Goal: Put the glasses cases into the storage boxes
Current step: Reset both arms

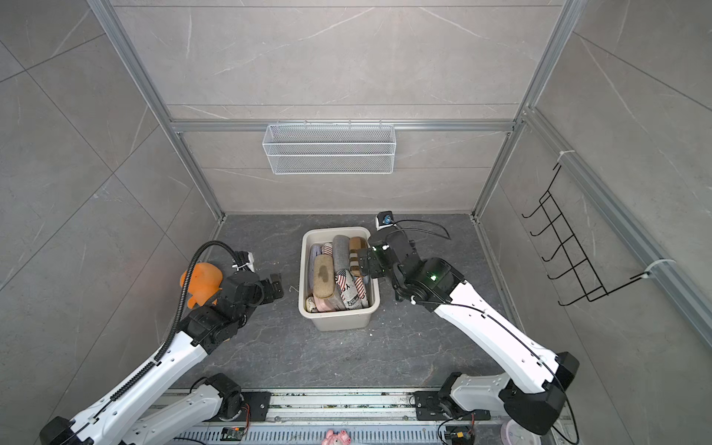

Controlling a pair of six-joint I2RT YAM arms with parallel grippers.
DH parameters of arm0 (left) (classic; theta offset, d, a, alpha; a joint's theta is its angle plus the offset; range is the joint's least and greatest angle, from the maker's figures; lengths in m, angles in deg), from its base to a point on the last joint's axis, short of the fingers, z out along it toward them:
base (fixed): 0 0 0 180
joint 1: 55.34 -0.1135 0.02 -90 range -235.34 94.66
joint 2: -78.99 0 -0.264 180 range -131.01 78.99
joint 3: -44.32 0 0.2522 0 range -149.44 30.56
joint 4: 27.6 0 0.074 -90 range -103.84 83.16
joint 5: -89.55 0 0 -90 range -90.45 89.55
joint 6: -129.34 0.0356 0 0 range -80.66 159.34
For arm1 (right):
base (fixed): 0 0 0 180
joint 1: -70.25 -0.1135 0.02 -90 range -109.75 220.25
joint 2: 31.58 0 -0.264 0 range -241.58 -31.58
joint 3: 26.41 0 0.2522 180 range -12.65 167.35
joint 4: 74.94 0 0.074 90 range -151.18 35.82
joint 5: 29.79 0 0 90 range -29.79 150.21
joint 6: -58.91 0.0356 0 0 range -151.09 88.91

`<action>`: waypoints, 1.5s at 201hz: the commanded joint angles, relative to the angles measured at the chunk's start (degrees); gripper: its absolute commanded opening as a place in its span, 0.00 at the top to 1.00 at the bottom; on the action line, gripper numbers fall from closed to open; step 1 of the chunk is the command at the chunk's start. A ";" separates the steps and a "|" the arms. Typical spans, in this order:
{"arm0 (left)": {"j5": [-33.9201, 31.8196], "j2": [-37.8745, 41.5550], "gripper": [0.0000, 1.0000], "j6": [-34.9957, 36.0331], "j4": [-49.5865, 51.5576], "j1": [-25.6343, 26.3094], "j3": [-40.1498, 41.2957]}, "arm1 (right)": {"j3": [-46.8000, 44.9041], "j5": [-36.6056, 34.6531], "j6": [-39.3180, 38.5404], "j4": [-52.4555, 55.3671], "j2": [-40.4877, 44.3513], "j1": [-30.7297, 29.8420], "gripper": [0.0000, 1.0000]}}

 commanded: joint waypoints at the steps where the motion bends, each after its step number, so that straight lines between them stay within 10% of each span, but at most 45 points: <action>1: -6.41 0.85 0.00 5.26 -6.30 -0.54 -0.20 | -4.92 5.29 -1.68 -7.20 5.94 5.81 0.00; 66: -4.62 -2.71 0.00 23.58 -43.52 -12.92 20.91 | -22.32 6.16 -15.74 -22.83 14.24 20.05 0.00; 164: 15.51 -37.10 0.00 28.92 -84.68 -31.48 27.08 | -51.77 -1.42 -22.37 -58.09 15.16 27.57 0.00; 258: 21.02 -35.11 0.00 27.08 -72.94 -34.31 23.15 | -70.56 1.90 -21.55 -111.94 -12.19 30.64 0.00; 301: 21.14 -35.12 0.00 27.06 -73.03 -34.29 23.19 | -63.51 10.00 -13.20 -93.58 -11.93 39.35 0.00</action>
